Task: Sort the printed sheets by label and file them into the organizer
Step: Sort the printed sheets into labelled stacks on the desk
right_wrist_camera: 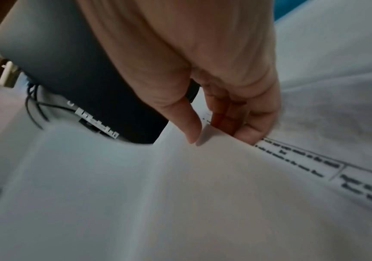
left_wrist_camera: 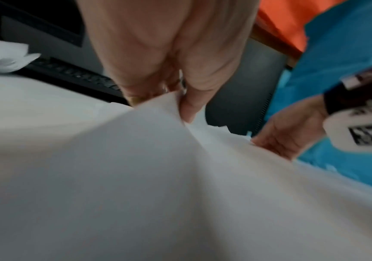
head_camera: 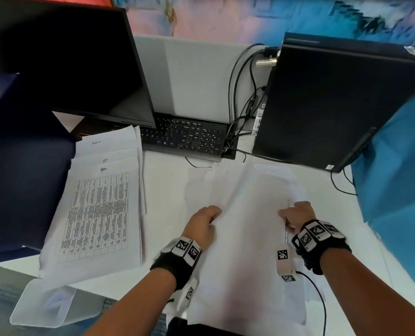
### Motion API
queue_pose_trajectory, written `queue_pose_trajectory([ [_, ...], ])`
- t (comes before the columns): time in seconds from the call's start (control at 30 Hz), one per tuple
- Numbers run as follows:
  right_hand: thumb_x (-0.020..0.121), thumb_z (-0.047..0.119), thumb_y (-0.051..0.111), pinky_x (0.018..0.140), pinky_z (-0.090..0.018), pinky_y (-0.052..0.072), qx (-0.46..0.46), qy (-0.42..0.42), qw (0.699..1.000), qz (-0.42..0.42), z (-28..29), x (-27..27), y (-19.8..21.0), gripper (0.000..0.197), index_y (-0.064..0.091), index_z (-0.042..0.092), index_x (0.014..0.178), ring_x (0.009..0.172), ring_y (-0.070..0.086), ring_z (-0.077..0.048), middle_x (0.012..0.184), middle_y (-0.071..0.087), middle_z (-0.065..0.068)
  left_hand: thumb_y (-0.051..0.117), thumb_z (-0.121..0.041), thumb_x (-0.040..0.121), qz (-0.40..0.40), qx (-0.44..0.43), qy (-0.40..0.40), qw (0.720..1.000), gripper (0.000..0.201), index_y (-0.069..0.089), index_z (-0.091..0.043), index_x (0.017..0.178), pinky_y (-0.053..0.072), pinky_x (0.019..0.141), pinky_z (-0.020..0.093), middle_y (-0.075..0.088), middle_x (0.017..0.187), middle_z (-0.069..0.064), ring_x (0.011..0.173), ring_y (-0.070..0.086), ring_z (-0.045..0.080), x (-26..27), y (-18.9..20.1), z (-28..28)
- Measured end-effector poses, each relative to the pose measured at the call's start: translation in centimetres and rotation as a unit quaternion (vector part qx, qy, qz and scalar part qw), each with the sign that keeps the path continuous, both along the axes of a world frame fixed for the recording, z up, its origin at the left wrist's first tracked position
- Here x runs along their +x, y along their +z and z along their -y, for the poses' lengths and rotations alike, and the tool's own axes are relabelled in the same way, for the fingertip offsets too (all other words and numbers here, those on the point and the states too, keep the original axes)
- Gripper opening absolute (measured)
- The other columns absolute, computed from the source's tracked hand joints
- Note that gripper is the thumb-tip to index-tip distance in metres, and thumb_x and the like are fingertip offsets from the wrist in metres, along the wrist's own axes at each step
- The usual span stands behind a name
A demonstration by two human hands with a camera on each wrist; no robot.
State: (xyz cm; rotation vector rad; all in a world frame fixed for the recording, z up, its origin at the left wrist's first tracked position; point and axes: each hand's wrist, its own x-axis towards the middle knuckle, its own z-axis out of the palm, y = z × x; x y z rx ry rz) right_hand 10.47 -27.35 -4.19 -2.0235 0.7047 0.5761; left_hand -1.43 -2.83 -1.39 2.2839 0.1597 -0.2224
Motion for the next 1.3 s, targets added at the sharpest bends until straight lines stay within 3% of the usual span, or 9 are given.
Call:
queue_pose_trajectory([
  [0.1, 0.085, -0.004, 0.054, 0.068, -0.034, 0.041, 0.03, 0.019, 0.999, 0.001, 0.6, 0.1, -0.3, 0.016, 0.053, 0.006, 0.072, 0.062, 0.047, -0.025, 0.068, 0.052, -0.014, 0.036, 0.013, 0.073, 0.064, -0.013, -0.099, 0.993, 0.052, 0.064, -0.007, 0.112, 0.04, 0.098, 0.023, 0.062, 0.115, 0.01, 0.11, 0.056, 0.021, -1.0, -0.7, 0.8],
  [0.3, 0.09, -0.002, 0.052, 0.083, -0.036, 0.048, 0.013, 0.067, 0.998, 0.009, 0.7, -0.1, 0.5, 0.046, 0.043, -0.002, 0.135, 0.093, 0.047, -0.022, 0.13, 0.052, -0.024, 0.052, 0.004, 0.081, 0.052, -0.069, -0.063, 0.994, 0.048, 0.052, -0.015, 0.125, 0.041, 0.089, 0.011, 0.046, 0.114, -0.008, 0.099, 0.051, 0.01, -1.5, -0.9, 1.4],
  [0.47, 0.089, -0.003, 0.051, 0.088, -0.042, 0.051, 0.007, 0.095, 0.995, 0.011, 1.4, -0.1, 0.8, 0.047, 0.044, 0.001, 0.135, 0.091, 0.051, -0.024, 0.125, 0.055, -0.022, 0.056, -0.014, 0.09, -0.05, -0.152, 0.033, 0.987, 0.049, 0.036, -0.031, 0.132, 0.046, 0.081, 0.012, 0.058, 0.119, -0.009, 0.09, 0.062, 0.009, -0.7, 0.0, 1.3],
  [0.6, 0.089, -0.004, 0.052, 0.087, -0.046, 0.053, 0.081, 0.071, 0.994, 0.013, 0.7, 0.2, 1.6, 0.046, 0.044, 0.004, 0.134, 0.093, 0.055, -0.027, 0.11, 0.053, -0.013, 0.056, -0.022, 0.092, -0.075, -0.167, 0.152, 0.971, 0.045, 0.039, -0.021, 0.135, 0.041, 0.099, 0.025, 0.056, 0.129, -0.005, 0.11, 0.055, 0.012, -0.5, -0.7, 0.6],
  [0.73, 0.094, -0.004, 0.047, 0.08, -0.041, 0.053, 0.234, 0.021, 0.971, 0.038, -1.7, 0.5, 3.5, 0.024, 0.056, 0.006, 0.114, 0.086, 0.061, -0.025, 0.108, 0.062, -0.015, 0.052, -0.01, 0.093, -0.045, -0.209, 0.229, 0.95, 0.022, 0.051, -0.019, 0.113, 0.05, 0.088, 0.034, 0.067, 0.11, 0.008, 0.091, 0.063, 0.023, -0.5, -0.6, -0.9],
  [0.87, 0.097, 0.009, 0.05, 0.084, -0.042, 0.053, 0.254, 0.104, 0.962, -0.012, -4.4, 0.0, 4.3, 0.027, 0.052, 0.007, 0.123, 0.096, 0.063, -0.029, 0.114, 0.064, -0.013, 0.047, -0.009, 0.096, -0.002, -0.294, 0.289, 0.911, 0.019, 0.045, -0.014, 0.114, 0.048, 0.065, 0.017, 0.063, 0.087, -0.002, 0.067, 0.06, 0.005, -0.9, 1.1, -2.2],
  [1.0, 0.093, 0.004, 0.05, 0.094, -0.046, 0.05, 0.173, 0.167, 0.971, 0.013, -7.4, -0.4, 3.5, 0.033, 0.05, 0.008, 0.126, 0.105, 0.062, -0.031, 0.118, 0.063, -0.012, 0.047, -0.031, 0.098, -0.053, -0.253, 0.276, 0.926, 0.051, 0.025, -0.018, 0.142, 0.031, 0.095, 0.022, 0.041, 0.115, -0.011, 0.11, 0.041, 0.008, -2.1, 1.0, -3.8],
  [1.1, 0.093, 0.001, 0.051, 0.094, -0.047, 0.05, 0.199, 0.186, 0.962, -0.015, -9.5, -0.9, 2.9, 0.034, 0.049, 0.005, 0.126, 0.108, 0.061, -0.033, 0.119, 0.061, -0.015, 0.049, -0.025, 0.097, -0.028, -0.215, 0.33, 0.919, 0.016, 0.044, -0.021, 0.111, 0.04, 0.081, 0.021, 0.048, 0.092, -0.003, 0.1, 0.044, 0.016, -2.9, 0.2, -5.9],
  [1.3, 0.088, -0.002, 0.047, 0.065, -0.027, 0.048, 0.114, 0.227, 0.967, 0.031, -13.7, -1.2, 1.8, 0.025, 0.058, 0.004, 0.11, 0.086, 0.06, -0.027, 0.097, 0.063, -0.011, 0.053, -0.017, 0.091, 0.029, -0.172, 0.408, 0.896, 0.012, 0.044, -0.018, 0.1, 0.043, 0.059, 0.026, 0.057, 0.085, 0.009, 0.064, 0.055, 0.022, -4.1, 0.3, -9.7],
])
